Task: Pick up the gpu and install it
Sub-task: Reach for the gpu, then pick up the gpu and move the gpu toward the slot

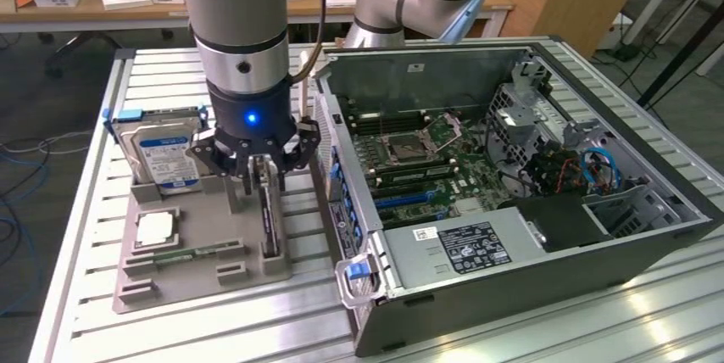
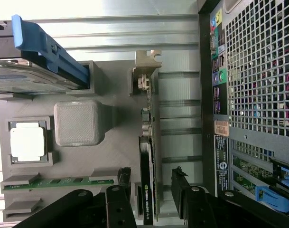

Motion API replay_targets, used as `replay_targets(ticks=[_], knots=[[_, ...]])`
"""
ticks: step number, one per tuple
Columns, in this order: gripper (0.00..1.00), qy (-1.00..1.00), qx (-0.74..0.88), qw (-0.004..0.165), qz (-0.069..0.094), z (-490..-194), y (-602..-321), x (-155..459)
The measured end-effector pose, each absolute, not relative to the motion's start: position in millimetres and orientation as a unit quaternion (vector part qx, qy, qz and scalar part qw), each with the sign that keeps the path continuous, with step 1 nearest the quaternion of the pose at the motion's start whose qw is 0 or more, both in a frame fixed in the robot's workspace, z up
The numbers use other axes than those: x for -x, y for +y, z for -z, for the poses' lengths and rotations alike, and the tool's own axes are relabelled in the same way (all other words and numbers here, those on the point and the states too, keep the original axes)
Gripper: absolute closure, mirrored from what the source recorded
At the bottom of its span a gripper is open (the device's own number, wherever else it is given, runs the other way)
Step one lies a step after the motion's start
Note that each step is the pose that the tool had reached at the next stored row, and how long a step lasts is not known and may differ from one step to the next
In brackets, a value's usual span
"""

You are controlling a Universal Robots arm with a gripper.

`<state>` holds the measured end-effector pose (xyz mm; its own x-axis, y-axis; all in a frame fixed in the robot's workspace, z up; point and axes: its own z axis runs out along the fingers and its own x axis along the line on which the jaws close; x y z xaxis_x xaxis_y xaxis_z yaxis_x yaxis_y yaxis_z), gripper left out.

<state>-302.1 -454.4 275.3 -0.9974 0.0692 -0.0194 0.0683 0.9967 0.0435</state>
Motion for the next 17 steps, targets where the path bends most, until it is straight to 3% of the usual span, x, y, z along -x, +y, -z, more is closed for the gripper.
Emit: replay_targets(ticks=[17], knots=[[0.53,0.999,-0.034,0.01,-0.021,-267.1,-454.6,302.2]])
